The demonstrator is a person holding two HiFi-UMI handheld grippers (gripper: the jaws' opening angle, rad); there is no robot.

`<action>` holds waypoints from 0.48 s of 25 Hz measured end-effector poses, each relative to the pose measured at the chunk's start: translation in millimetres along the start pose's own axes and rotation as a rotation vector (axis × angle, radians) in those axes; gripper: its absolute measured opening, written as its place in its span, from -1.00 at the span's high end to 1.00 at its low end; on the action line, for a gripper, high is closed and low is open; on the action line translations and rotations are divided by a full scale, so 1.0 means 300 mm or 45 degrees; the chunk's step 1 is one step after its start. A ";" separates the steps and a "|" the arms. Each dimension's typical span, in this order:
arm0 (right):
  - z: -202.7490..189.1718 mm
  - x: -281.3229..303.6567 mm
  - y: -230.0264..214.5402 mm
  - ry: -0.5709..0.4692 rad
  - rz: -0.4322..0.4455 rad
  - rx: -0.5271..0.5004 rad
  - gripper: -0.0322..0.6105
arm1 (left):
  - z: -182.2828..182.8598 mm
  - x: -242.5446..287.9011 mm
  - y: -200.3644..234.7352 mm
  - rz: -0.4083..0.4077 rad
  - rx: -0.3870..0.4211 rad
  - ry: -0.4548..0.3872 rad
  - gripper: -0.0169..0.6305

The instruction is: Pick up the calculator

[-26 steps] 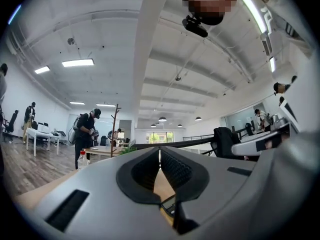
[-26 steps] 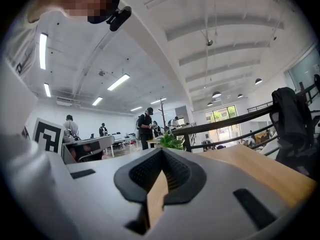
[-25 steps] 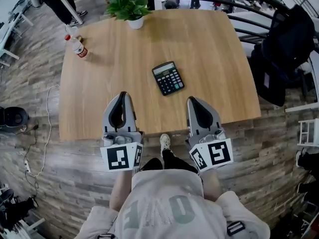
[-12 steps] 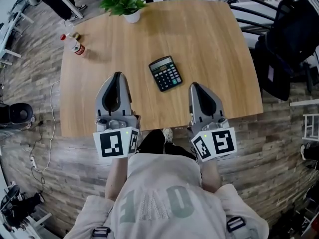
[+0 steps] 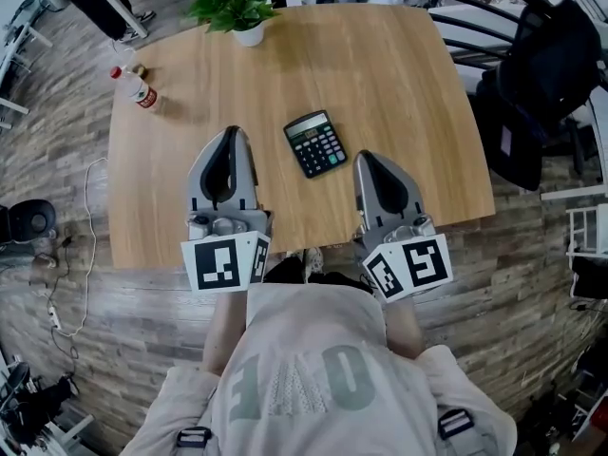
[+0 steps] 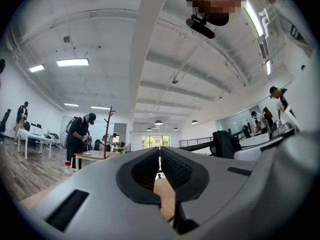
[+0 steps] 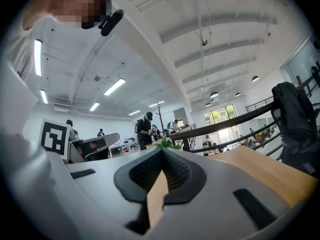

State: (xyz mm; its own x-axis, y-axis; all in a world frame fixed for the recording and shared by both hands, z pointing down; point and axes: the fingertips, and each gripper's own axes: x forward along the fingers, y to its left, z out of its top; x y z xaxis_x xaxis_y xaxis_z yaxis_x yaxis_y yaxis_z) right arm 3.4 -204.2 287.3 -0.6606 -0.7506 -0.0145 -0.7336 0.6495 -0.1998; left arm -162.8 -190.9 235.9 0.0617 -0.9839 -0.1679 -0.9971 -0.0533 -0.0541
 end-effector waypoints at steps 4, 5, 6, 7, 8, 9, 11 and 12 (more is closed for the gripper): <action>0.022 0.044 0.019 -0.004 -0.002 -0.034 0.84 | -0.009 -0.003 0.049 0.016 -0.039 -0.004 0.91; 0.027 0.059 0.027 -0.007 -0.002 -0.041 0.84 | -0.008 -0.001 0.064 0.017 -0.046 -0.008 0.91; 0.029 0.074 0.035 -0.007 -0.001 -0.046 0.84 | -0.007 0.000 0.079 0.018 -0.049 -0.013 0.91; 0.028 0.089 0.044 -0.005 -0.001 -0.050 0.84 | -0.007 0.001 0.096 0.020 -0.053 -0.017 0.91; 0.026 0.105 0.053 -0.001 -0.001 -0.053 0.84 | -0.008 0.002 0.115 0.022 -0.059 -0.021 0.91; 0.023 0.121 0.063 0.003 -0.001 -0.056 0.84 | -0.009 0.003 0.135 0.025 -0.066 -0.026 0.91; 0.018 0.145 0.084 0.011 -0.003 -0.059 0.84 | -0.011 0.003 0.168 0.026 -0.080 -0.035 0.91; 0.016 0.150 0.095 0.014 -0.003 -0.058 0.84 | -0.014 0.002 0.181 0.027 -0.088 -0.037 0.91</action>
State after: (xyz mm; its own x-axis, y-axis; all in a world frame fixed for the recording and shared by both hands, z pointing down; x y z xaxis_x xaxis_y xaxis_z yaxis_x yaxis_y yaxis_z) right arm -46.6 -220.1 276.1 -0.6605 -0.7508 -0.0036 -0.7414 0.6529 -0.1548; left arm -217.0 -195.0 236.9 0.0409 -0.9796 -0.1968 -0.9988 -0.0453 0.0181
